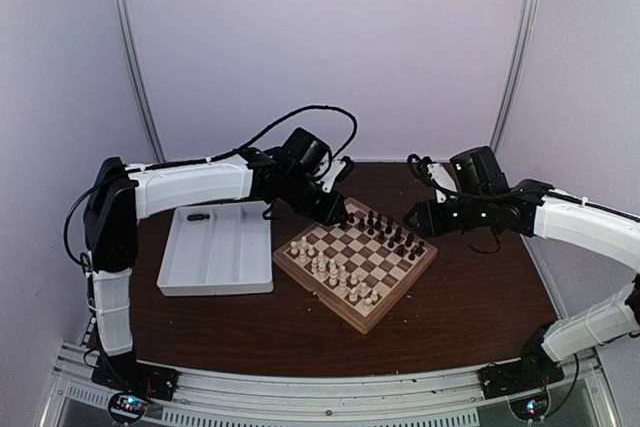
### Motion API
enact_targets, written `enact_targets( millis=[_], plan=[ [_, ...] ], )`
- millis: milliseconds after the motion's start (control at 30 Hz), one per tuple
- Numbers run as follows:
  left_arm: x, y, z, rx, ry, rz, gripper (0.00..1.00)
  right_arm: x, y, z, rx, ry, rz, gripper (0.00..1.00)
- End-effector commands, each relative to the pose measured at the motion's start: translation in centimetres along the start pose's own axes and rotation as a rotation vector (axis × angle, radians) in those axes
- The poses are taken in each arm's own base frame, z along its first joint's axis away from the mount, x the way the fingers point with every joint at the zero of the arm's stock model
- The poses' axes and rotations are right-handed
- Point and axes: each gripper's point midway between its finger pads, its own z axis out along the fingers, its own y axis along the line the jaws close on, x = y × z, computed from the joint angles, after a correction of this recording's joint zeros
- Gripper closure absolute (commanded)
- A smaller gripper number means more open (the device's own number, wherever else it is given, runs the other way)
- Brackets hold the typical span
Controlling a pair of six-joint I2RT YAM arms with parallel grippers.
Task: Set up the chess pieces on the board
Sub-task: Place the chess piece on the chessboard.
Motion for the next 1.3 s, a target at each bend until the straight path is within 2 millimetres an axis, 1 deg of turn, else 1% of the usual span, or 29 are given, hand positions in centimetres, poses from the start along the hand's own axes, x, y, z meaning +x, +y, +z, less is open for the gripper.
enact_targets(
  millis=[0,67,167,300,600,767,867,933,1133,1167,1233,1267],
  plan=[
    [-0.7,-0.4,2.0,-0.039,0.005,0.081,0.96,-1.3,-1.1,-1.2,0.055,-0.102,0.004,0.5],
    [0.0,-0.3,3.5,-0.058,0.037,0.102,0.97,-1.1,-1.4,-1.4,0.064,-0.109,0.008,0.5],
    [0.8,-0.3,4.9,-0.074,0.072,0.119,0.97,-0.8,-1.6,-1.6,0.072,-0.124,0.014,0.5],
    [1.8,0.0,6.2,-0.083,0.103,0.125,0.96,-0.5,-1.9,-1.9,0.078,-0.139,0.018,0.5],
    [3.8,1.1,8.0,-0.114,0.151,0.128,0.96,-0.3,-2.0,-1.6,0.078,-0.139,0.019,0.5],
    [4.4,1.5,8.6,-0.126,0.164,0.13,0.95,-0.2,-1.9,-1.4,0.074,-0.137,0.021,0.5],
    [4.5,1.6,8.8,-0.127,0.166,0.129,0.92,-0.1,-1.9,-1.3,0.074,-0.135,0.02,0.5],
    [4.5,1.6,8.8,-0.127,0.165,0.127,0.88,-0.1,-1.9,-1.3,0.072,-0.134,0.02,0.5],
    [4.1,1.3,8.6,-0.116,0.155,0.124,0.71,0.0,-1.8,-1.1,0.066,-0.129,0.02,0.5],
    [3.9,1.1,8.5,-0.11,0.151,0.123,0.67,0.0,-1.8,-1.1,0.066,-0.129,0.019,0.5],
    [3.1,0.6,7.8,-0.098,0.132,0.127,0.55,0.0,-1.8,-1.1,0.065,-0.128,0.017,0.5],
    [2.7,0.5,7.3,-0.099,0.12,0.133,0.52,0.0,-1.8,-1.1,0.064,-0.128,0.017,0.5]
  ],
)
